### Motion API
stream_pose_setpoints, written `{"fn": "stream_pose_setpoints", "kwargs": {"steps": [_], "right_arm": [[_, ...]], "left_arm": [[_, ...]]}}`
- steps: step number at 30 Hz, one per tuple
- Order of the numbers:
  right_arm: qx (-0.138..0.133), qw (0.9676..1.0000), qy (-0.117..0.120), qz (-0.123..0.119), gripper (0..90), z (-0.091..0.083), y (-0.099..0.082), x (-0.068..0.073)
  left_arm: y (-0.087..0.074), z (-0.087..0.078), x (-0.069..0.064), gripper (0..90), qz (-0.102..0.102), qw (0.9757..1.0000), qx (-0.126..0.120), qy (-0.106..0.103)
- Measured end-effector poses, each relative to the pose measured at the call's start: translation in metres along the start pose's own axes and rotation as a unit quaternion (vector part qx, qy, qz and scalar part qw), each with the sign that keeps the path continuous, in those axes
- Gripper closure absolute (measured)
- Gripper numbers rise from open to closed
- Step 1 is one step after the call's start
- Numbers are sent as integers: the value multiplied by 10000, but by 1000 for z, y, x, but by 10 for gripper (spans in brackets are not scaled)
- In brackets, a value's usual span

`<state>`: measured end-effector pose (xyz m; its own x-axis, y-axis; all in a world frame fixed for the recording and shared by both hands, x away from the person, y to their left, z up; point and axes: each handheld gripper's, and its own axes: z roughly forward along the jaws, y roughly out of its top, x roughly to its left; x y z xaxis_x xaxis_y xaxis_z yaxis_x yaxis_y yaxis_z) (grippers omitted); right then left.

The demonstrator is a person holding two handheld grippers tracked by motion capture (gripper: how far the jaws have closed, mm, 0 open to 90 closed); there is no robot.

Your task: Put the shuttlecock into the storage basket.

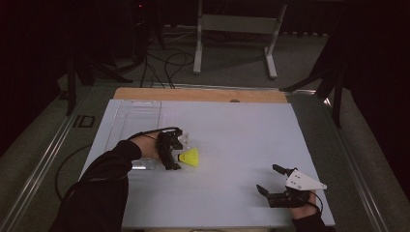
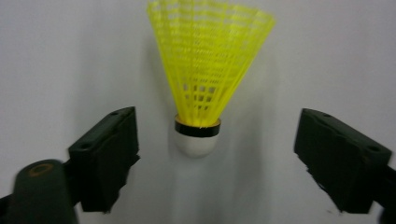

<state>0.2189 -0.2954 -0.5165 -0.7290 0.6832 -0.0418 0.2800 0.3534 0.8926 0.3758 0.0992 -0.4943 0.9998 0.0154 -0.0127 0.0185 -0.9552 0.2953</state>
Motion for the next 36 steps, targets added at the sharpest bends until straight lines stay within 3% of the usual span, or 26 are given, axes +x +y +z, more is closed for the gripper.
{"fn": "stream_pose_setpoints", "kwargs": {"steps": [10, 17, 25, 34, 36], "right_arm": [[18, 10000, 11, 4, 93, 1, 0, 0], [9, 10000, 4, 7, 93, 0, 0, -1], [10, 10000, 15, 24, 93, 0, 0, -1], [10, 10000, 9, 37, 93, -1, 0, -1], [12, 10000, 4, 41, 93, -1, 0, -1]], "left_arm": [[1, 9, 6, 437, 119, 9994, 296, -108], [1, 16, 7, 489, 117, 9990, 428, -94], [3, 18, 9, 636, 152, 9986, 506, -85], [3, 14, 6, 655, 219, 9983, 507, -185], [5, 12, 6, 655, 103, 9984, 516, -194]]}}
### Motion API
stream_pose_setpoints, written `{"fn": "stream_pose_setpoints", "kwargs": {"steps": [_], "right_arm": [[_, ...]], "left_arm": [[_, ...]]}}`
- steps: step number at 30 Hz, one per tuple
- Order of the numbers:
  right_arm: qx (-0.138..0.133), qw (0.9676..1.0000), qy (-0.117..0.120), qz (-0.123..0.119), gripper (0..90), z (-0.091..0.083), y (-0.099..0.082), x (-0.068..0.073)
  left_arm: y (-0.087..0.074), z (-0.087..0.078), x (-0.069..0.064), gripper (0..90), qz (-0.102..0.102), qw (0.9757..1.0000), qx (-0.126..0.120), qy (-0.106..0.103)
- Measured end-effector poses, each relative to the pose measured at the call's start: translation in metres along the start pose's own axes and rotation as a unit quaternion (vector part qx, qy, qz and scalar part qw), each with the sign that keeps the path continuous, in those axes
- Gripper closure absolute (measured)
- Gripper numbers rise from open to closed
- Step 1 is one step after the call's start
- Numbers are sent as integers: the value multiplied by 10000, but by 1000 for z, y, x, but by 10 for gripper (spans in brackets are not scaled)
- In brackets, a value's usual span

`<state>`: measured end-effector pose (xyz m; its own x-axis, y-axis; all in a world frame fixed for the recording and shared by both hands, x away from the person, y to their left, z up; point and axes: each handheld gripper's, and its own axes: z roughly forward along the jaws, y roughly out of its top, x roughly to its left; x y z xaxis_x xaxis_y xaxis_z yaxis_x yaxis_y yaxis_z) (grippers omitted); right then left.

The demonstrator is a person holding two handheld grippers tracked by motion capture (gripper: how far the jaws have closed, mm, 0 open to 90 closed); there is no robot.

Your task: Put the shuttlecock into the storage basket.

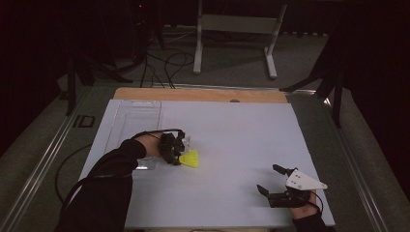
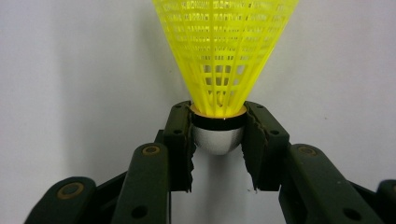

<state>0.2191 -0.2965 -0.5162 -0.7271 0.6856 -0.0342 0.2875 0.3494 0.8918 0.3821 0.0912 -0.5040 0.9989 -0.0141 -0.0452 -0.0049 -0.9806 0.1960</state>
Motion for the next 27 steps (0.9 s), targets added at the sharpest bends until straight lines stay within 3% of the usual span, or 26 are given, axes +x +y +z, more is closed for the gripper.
{"fn": "stream_pose_setpoints", "kwargs": {"steps": [14, 23, 25, 27], "right_arm": [[-3, 10000, -2, 21, 93, 0, 0, 0], [1, 10000, 0, 33, 94, 0, 0, 0], [-8, 10000, -4, 41, 94, 0, 0, 0], [-10, 10000, -5, 38, 93, 0, 0, -1]], "left_arm": [[18, -30, -6, 656, -205, 9994, -233, -121], [24, -50, -11, 656, -199, 9992, -324, -129], [24, -54, -12, 656, -237, 9992, -303, -130], [26, -59, -12, 656, -424, 9985, -296, -155]]}}
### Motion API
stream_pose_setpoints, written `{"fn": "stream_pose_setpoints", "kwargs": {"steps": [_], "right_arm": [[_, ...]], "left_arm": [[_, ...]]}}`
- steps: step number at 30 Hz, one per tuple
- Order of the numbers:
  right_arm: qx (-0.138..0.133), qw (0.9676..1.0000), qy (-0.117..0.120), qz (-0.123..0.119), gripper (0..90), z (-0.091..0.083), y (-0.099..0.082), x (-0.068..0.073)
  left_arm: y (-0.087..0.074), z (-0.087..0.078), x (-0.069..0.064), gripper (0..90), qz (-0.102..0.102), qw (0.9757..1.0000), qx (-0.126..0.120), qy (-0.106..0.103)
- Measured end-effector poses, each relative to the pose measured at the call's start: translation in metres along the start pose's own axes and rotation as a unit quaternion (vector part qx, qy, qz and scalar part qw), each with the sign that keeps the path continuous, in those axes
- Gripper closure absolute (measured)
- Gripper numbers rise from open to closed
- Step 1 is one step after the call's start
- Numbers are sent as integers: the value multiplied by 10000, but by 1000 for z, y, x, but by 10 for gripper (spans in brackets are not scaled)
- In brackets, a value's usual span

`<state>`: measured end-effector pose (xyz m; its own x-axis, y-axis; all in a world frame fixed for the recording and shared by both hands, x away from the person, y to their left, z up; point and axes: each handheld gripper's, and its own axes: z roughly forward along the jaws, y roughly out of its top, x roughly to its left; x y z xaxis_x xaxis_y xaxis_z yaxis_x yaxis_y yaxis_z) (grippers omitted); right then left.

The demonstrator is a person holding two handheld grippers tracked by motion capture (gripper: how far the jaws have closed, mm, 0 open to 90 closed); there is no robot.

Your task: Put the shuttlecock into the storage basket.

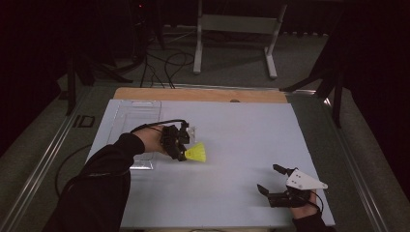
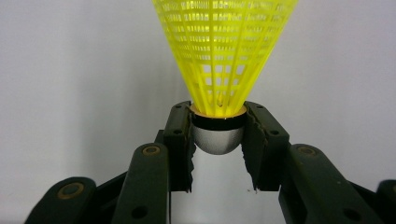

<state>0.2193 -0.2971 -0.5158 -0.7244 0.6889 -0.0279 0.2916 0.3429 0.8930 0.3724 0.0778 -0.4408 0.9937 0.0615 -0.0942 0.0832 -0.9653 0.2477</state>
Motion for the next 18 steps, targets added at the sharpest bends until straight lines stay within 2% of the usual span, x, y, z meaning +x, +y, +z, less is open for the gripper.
{"fn": "stream_pose_setpoints", "kwargs": {"steps": [3, 8, 13, 18], "right_arm": [[-3, 10000, 1, 4, 93, 0, 0, 0], [5, 10000, -2, -3, 93, 0, 0, 0], [8, 10000, -3, -15, 94, 0, 0, 0], [7, 10000, -4, -12, 94, 0, 0, 0]], "left_arm": [[1, -7, -1, 656, -154, 9999, -7, 46], [1, -15, -2, 656, -280, 9996, 1, 67], [-1, -26, -2, 656, -370, 9991, -90, 163], [0, -37, -4, 656, -478, 9987, -127, 123]]}}
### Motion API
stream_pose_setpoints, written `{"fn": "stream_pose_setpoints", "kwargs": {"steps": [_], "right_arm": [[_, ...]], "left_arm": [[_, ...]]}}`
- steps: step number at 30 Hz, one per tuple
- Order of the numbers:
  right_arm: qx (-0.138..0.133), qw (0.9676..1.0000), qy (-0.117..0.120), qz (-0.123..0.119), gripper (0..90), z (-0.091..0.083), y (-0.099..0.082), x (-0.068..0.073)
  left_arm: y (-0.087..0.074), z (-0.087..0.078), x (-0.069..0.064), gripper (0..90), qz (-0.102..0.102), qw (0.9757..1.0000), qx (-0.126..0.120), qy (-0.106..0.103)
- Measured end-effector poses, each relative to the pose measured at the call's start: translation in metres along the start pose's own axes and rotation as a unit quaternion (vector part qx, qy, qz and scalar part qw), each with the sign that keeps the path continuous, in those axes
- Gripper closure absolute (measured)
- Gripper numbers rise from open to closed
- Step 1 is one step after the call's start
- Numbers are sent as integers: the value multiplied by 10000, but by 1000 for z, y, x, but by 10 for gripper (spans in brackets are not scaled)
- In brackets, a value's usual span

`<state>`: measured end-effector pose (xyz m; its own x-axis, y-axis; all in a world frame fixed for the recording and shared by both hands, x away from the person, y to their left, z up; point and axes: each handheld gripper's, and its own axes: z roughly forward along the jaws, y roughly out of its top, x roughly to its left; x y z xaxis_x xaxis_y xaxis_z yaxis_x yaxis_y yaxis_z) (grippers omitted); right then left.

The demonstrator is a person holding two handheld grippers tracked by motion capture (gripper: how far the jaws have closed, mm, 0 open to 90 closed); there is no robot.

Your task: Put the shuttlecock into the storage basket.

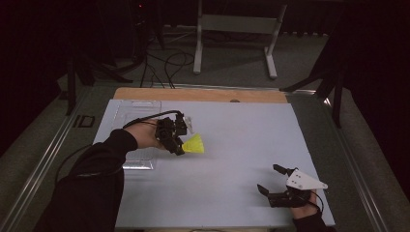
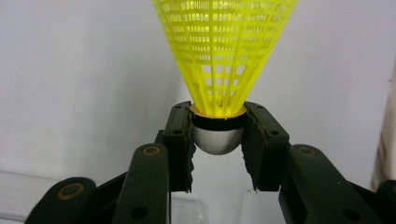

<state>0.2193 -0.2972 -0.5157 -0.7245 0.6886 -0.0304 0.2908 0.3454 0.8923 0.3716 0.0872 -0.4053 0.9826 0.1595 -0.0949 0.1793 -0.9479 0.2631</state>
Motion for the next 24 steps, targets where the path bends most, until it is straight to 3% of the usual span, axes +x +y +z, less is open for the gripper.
{"fn": "stream_pose_setpoints", "kwargs": {"steps": [9, 17, 24], "right_arm": [[5, 10000, 0, 2, 94, 0, 0, 0], [-1, 10000, 7, -17, 94, 0, 0, 1], [-19, 10000, -5, -10, 94, 0, 1, 1]], "left_arm": [[2, -18, -4, 656, -9, 9998, -173, -97], [-1, -38, -5, 657, -68, 9999, -110, -92], [-7, -51, -4, 657, -295, 9995, -72, -87]]}}
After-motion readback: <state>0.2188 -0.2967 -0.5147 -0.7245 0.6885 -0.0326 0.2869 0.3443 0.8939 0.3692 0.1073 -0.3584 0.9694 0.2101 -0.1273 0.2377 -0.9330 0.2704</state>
